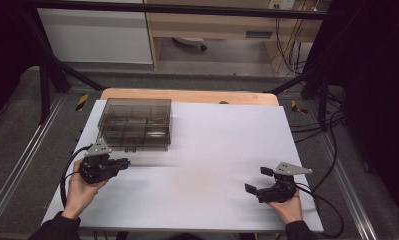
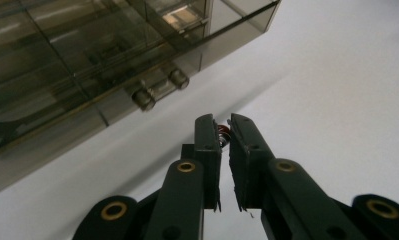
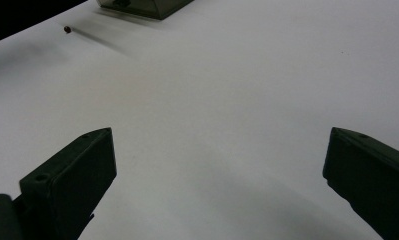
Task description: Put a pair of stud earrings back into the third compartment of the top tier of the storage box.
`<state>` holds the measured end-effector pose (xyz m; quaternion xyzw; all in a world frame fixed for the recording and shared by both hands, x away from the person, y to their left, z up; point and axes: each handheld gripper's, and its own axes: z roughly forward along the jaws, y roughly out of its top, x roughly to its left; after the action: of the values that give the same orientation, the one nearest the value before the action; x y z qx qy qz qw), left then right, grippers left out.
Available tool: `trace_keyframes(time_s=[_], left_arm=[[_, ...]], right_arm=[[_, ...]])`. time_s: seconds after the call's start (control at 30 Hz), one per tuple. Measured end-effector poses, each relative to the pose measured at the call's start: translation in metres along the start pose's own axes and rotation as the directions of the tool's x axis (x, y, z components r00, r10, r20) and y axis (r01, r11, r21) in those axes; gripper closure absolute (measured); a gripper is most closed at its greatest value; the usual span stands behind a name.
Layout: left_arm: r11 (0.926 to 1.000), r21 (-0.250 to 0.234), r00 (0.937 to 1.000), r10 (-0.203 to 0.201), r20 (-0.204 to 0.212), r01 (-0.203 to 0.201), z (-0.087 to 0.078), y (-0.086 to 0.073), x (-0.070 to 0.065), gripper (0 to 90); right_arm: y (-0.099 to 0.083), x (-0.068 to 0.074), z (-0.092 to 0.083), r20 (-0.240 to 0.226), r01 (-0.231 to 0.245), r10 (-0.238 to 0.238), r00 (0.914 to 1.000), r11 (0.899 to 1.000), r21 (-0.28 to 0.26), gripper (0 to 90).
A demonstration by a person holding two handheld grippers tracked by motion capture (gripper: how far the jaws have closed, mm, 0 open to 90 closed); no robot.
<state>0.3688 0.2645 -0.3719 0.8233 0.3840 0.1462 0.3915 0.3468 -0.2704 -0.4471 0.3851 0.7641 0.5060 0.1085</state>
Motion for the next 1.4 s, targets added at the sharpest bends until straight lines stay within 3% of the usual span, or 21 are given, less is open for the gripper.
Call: trace_keyframes(time_s=[0.6, 0.97, 1.17, 1.4], left_arm=[[0.9992, -0.021, 0.9991, 0.035, 0.023, -0.034, 0.011, 0.051, -0.016, 82.6], [0.999, -0.008, 0.999, 0.043, 0.007, -0.043, 0.031, 0.082, -0.021, 82.6], [0.9993, 0.01, 0.9993, 0.036, -0.009, -0.036, 0.048, 0.089, -0.018, 82.6], [0.999, 0.043, 0.9996, 0.011, -0.025, -0.009, 0.069, 0.085, -0.008, 82.6]], right_arm=[[0.0, 0.0, 0.0, -0.002, 0.001, -0.001, 1.0, 1.0, 0.003, 1.4], [0.0, 0.0, 0.0, -0.002, 0.002, -0.002, 1.0, 1.0, 0.002, 1.3], [0.0, 0.0, 0.0, -0.003, 0.002, -0.002, 1.0, 1.0, 0.001, 1.3], [0.0, 0.0, 0.0, -0.003, 0.002, -0.002, 1.0, 1.0, 0.002, 1.3]])
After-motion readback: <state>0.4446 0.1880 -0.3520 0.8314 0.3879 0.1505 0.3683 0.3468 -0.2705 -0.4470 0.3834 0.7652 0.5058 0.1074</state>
